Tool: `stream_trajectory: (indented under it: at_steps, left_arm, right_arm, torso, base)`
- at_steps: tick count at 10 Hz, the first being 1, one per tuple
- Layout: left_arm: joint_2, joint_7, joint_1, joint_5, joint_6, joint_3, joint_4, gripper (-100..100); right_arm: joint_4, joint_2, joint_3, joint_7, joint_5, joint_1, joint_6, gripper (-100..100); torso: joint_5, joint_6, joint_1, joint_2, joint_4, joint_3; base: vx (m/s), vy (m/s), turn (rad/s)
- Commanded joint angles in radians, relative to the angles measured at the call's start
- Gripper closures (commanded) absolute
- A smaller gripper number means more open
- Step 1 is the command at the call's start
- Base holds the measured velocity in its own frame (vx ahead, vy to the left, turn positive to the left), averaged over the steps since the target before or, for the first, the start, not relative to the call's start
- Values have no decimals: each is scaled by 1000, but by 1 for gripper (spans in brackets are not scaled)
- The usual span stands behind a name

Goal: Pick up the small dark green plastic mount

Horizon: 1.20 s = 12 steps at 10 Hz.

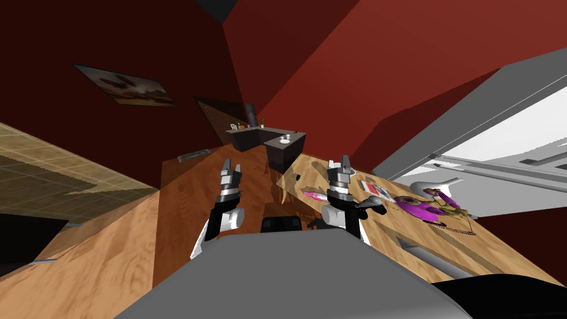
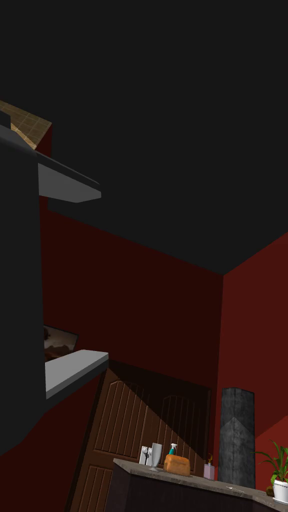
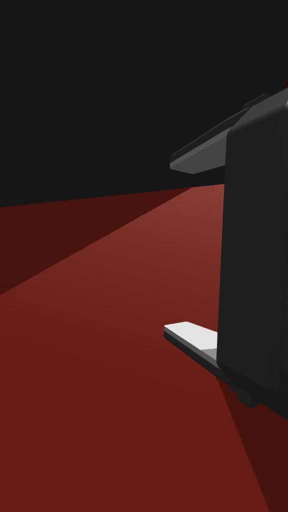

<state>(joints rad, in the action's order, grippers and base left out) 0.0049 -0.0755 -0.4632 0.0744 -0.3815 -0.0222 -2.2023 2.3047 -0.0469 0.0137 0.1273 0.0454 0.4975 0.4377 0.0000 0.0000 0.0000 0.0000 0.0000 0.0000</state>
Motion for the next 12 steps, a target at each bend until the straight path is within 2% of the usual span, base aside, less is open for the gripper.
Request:
stream_trajectory:
  at_steps: [1, 5, 10, 11, 12]
  left_arm:
    - [0, 0, 0, 0, 0, 0, 0, 0]
    - [0, 0, 0, 0, 0, 0, 0, 0]
    - [0, 0, 0, 0, 0, 0, 0, 0]
    - [0, 0, 0, 0, 0, 0, 0, 0]
    - [0, 0, 0, 0, 0, 0, 0, 0]
  right_arm:
    - [-11, 50, -2, 7, -14, -2, -3, -100]
    - [-52, 157, -11, 33, -65, -10, -16, -100]
    - [-162, 311, -32, 112, -210, -32, -61, -100]
    - [-162, 316, -32, 112, -215, -32, -61, -100]
    - [-188, 345, -37, 132, -252, -38, -72, -100]
  torso:
    - [0, 0, 0, 0, 0, 0]
    - [1, 0, 3, 3, 1, 2]
    - [1, 0, 4, 3, 1, 2]
    - [1, 0, 5, 4, 1, 2]
    - [1, 0, 3, 3, 1, 2]
  base:
    - [-40, 34, 33]
    - [-53, 58, 36]
    - [-46, 65, 91]
    - [-38, 51, 37]
    - [-23, 43, 64]
